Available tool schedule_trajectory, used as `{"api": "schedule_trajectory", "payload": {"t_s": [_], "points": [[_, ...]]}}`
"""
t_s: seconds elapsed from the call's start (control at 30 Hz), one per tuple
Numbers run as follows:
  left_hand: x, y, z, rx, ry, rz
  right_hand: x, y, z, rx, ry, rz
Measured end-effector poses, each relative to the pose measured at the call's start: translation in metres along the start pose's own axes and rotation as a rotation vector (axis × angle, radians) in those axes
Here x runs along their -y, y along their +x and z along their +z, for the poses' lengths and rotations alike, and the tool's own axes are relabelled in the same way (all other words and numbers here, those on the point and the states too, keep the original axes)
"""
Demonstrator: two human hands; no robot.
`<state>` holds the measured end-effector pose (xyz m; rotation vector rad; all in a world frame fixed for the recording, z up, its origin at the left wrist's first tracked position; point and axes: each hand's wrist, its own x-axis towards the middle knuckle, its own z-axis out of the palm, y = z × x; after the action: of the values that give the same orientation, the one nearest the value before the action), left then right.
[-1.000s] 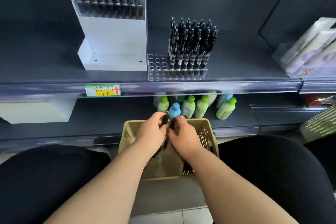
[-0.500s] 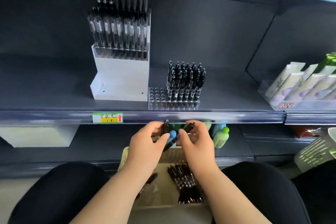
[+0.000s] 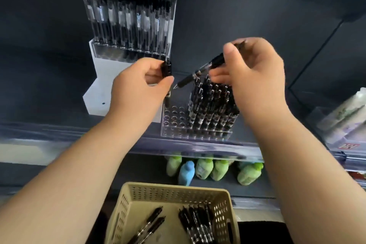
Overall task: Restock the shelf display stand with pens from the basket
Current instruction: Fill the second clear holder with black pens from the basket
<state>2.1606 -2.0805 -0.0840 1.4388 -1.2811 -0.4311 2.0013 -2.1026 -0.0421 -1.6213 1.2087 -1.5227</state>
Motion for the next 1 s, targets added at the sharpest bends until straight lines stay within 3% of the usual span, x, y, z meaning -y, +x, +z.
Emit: {"api": "schedule_trajectory", "payload": {"t_s": [0.27,0.53,0.73,0.9,1.0], "points": [[0.031,0.016,0.016,-0.035,-0.057,-0.099,-0.017,0.050,0.035,0.243,-0.728,-0.169],[0.029,0.028,0.023,-0.057,-0.169,-0.102,-0.039,0.061,0.044,0.409,-0.976,-0.101],[0.026,0.027,0.026,-0.057,-0.201,-0.078,-0.036,0.074,0.055,0.516,-1.341,-0.111],[0.025,0.024,0.031,-0.006,-0.148,-0.065,-0.030,0.091,0.073,0.613,-1.402,0.046],[0.026,0.024,0.035,0.018,-0.090,-0.040,-0.022,0.095,0.080,0.750,-1.565,0.018]]}}
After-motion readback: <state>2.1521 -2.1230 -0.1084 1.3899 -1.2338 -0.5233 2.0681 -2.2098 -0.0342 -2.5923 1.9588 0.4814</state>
